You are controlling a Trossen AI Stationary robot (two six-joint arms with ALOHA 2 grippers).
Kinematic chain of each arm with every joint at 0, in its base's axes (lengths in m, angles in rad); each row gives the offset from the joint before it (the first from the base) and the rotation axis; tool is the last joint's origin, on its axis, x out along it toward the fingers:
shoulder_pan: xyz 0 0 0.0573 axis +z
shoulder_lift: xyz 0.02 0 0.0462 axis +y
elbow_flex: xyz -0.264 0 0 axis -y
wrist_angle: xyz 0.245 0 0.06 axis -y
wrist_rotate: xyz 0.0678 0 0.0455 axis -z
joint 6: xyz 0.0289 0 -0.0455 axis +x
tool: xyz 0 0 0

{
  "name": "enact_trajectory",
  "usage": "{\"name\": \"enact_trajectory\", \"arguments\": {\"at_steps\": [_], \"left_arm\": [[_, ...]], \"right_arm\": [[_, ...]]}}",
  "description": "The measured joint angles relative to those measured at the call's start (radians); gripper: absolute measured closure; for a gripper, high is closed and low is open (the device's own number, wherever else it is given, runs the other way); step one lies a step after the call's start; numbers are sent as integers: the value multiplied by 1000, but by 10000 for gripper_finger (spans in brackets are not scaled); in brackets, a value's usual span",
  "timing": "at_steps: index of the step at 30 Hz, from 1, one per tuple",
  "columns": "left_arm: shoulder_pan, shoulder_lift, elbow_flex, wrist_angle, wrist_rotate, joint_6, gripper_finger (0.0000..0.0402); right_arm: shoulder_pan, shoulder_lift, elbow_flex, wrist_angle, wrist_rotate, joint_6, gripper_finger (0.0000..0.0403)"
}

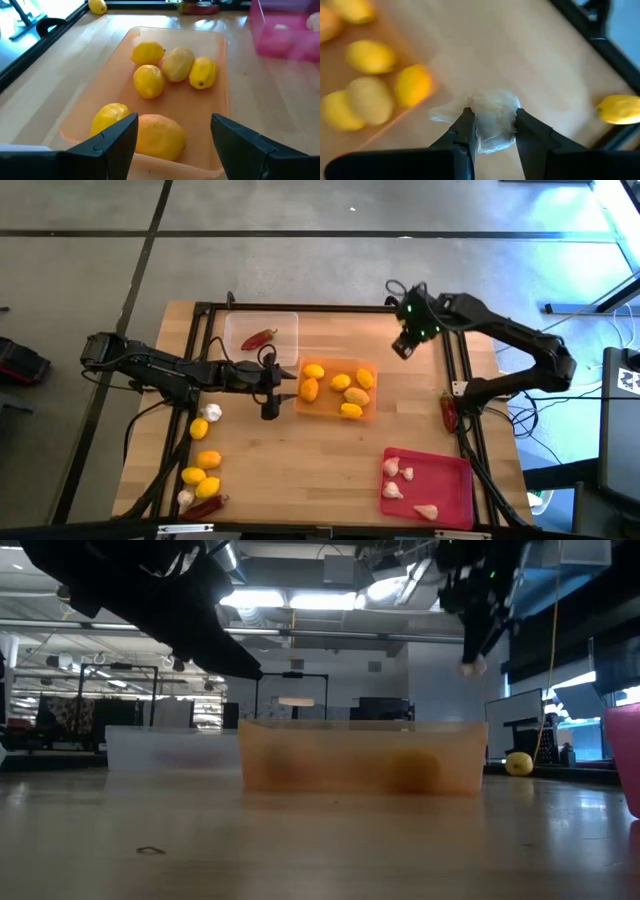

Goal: Sort produce into baskets
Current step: Put the garlic into the red bin

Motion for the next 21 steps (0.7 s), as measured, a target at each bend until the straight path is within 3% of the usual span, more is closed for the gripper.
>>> {"name": "enact_trajectory", "arguments": {"at_steps": [15,21], "left_arm": [[-49,0,0,2,0,-185,155],[-67,0,0,2,-7,-198,155]], "right_arm": [[629,-56,0,-45,46,375,306],[863,-55,-1,-44,147,526,306]]}}
